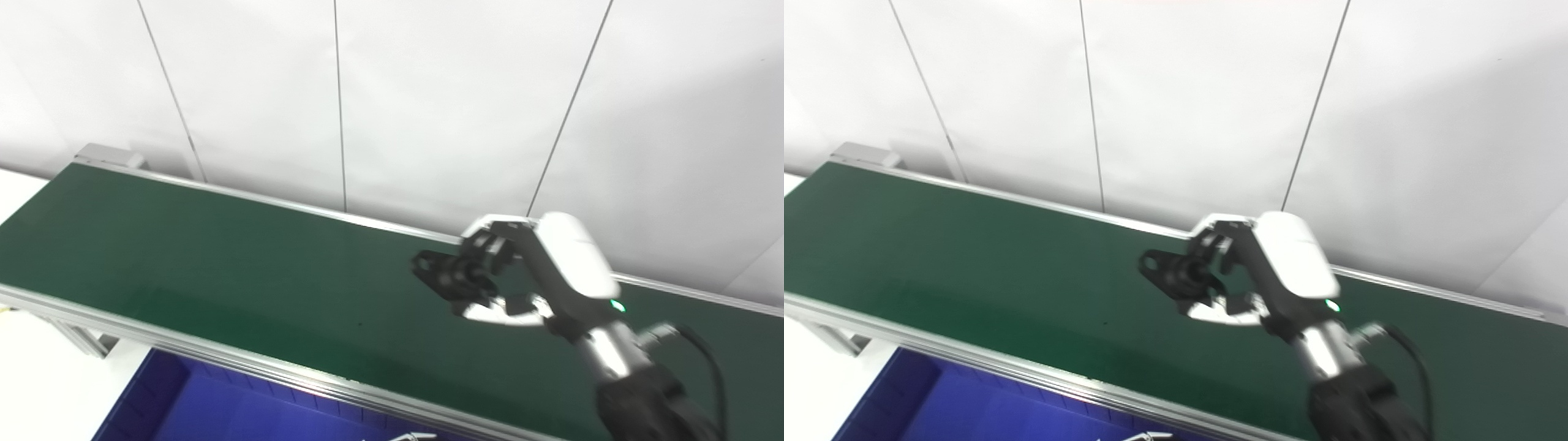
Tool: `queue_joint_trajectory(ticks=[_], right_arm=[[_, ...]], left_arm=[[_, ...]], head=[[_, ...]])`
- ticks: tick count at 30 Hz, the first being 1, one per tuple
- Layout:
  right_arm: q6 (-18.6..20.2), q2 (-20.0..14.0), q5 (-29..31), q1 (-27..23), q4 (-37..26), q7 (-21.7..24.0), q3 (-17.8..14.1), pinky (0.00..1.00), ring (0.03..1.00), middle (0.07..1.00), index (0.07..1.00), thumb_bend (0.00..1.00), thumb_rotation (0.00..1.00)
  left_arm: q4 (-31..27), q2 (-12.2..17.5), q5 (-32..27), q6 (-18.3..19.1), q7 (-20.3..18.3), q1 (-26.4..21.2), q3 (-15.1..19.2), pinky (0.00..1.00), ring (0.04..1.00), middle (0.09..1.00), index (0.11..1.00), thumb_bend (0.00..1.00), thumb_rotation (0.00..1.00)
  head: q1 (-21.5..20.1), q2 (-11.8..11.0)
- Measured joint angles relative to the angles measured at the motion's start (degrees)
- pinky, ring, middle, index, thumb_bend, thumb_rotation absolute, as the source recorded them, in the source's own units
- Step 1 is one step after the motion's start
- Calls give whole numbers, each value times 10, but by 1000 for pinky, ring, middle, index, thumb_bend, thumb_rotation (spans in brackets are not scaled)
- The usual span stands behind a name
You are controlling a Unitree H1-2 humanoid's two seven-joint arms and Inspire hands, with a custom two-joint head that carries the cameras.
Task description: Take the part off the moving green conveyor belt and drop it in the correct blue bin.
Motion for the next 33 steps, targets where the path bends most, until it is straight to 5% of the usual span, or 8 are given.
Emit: queue_joint_trajectory(ticks=[6, 9, 13, 18, 21, 30, 33], right_arm=[[-1, -46, 33, 69, -29, 2, -24, 319, 348, 424, 531, 517, 3], [-2, -63, 43, 106, -53, -2, -35, 399, 387, 428, 534, 517, 4], [-4, -71, 51, 161, -95, -12, -53, 410, 388, 425, 532, 518, 4], [-4, -73, 47, 216, -135, -18, -66, 443, 421, 444, 531, 518, 4], [3, -72, 35, 240, -158, -8, -67, 463, 464, 467, 514, 521, 3], [11, -61, -26, 300, -171, 21, -70, 353, 351, 410, 521, 519, 1], [12, -61, -41, 311, -166, 26, -72, 336, 319, 457, 493, 525, 0]], left_arm=[[-27, 1, -2, 0, -21, 18, 13, 704, 788, 799, 779, 759, 835], [-47, 2, -6, 0, -37, 32, 27, 749, 820, 819, 800, 773, 829], [-69, 7, -32, 1, -80, 46, 53, 814, 855, 844, 836, 728, 851], [-96, 8, -65, 1, -134, 65, 90, 896, 882, 868, 877, 695, 918], [-114, 12, -79, 1, -157, 75, 104, 937, 908, 888, 902, 693, 959], [-140, 22, -115, 1, -196, 89, 132, 911, 895, 875, 889, 685, 932], [-140, 22, -115, 1, -202, 89, 141, 896, 886, 867, 880, 694, 925]], head=[[-54, 28], [-77, 38], [-146, 76], [-182, 113], [-195, 132], [-204, 165], [-201, 169]])
